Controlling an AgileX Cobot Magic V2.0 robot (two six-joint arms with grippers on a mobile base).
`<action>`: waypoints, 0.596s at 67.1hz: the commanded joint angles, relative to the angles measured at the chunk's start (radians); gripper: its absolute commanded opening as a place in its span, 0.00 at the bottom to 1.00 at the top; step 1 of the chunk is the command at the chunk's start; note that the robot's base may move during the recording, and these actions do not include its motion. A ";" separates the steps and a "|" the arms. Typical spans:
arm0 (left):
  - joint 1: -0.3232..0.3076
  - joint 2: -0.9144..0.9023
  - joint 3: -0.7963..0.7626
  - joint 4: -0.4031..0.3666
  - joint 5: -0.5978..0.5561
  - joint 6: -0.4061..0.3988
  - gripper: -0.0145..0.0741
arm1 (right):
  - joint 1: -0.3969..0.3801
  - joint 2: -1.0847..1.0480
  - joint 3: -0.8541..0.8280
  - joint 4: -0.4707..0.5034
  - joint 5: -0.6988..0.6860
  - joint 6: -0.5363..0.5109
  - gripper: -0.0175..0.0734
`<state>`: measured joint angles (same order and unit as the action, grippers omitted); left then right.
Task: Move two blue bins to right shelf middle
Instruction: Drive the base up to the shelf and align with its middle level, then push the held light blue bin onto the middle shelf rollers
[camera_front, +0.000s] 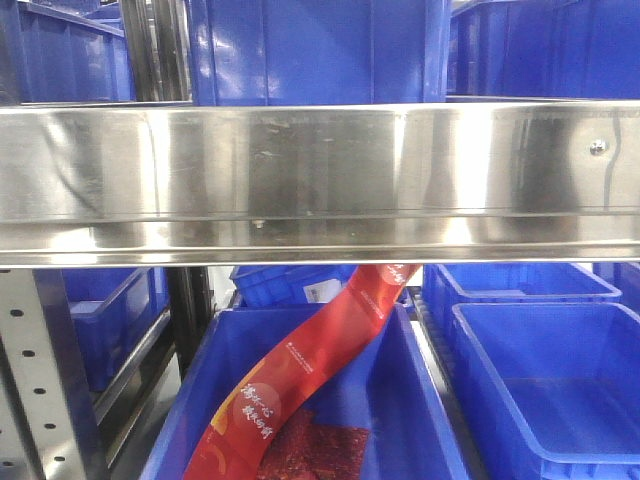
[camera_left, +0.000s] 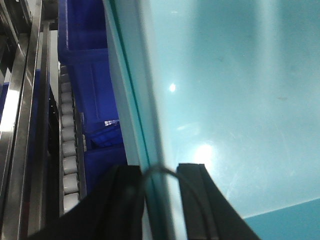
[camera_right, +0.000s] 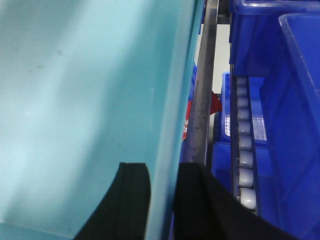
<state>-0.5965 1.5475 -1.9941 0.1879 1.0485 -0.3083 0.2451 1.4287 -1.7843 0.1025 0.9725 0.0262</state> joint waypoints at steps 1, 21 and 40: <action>-0.004 -0.027 -0.021 -0.009 -0.051 0.016 0.04 | -0.005 -0.017 -0.015 0.001 -0.079 -0.018 0.02; -0.004 0.005 0.014 0.037 0.093 0.016 0.04 | -0.001 0.043 0.024 0.052 0.026 -0.018 0.02; -0.004 0.073 0.123 0.070 0.052 0.016 0.04 | -0.001 0.078 0.213 0.052 -0.138 -0.018 0.02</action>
<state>-0.5983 1.6178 -1.8788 0.2486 1.1751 -0.3083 0.2460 1.5145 -1.6007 0.1819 0.9776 0.0262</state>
